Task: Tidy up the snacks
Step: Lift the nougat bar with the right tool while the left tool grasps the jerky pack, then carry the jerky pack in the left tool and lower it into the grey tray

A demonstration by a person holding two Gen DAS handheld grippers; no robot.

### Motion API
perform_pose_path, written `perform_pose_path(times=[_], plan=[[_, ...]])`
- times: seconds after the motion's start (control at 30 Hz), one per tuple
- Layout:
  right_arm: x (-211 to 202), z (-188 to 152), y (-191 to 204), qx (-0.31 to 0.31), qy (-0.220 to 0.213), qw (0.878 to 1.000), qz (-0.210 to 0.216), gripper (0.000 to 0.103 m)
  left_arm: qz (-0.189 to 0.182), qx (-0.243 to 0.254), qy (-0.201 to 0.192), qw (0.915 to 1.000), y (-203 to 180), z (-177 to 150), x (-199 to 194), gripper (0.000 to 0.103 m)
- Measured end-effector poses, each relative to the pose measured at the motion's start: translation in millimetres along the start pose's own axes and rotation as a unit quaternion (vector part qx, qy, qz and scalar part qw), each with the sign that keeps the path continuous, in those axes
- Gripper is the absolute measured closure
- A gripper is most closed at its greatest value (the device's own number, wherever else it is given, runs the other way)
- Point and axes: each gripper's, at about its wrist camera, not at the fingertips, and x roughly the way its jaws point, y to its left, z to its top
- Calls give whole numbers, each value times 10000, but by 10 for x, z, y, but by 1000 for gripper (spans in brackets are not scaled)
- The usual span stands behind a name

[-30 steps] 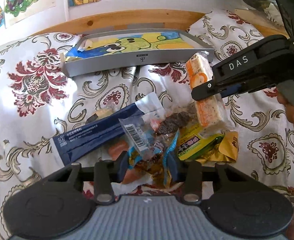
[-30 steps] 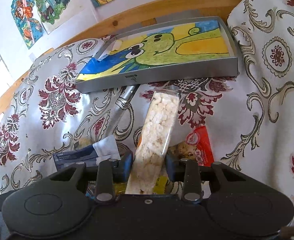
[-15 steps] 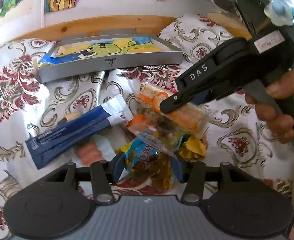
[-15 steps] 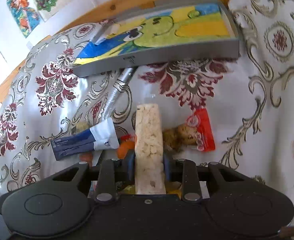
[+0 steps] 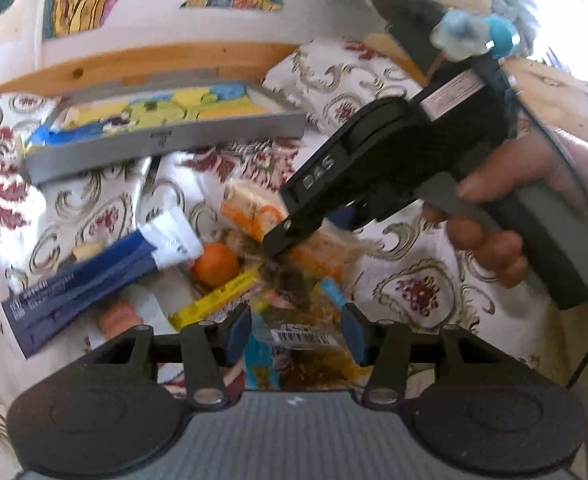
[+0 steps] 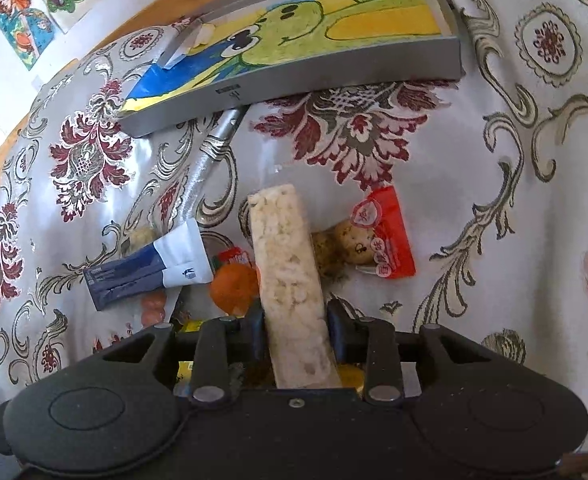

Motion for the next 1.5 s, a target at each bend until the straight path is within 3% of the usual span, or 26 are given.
perform_pose_path(times=[0.3, 0.8, 1.3, 1.5], plan=[[1, -4, 16, -71, 18, 9999, -70, 67, 209, 169, 219, 9994, -42, 53, 198, 48], [-37, -9, 85, -473, -220, 9982, -299, 71, 169, -165, 297, 9993, 23, 47, 175, 52], [-262, 52, 61, -615, -917, 9931, -384, 73, 382, -367, -12, 9986, -35, 69, -70, 53], [-396, 79, 68, -667, -1320, 9885, -319, 73, 485, -547, -327, 9968, -12, 126, -195, 53]])
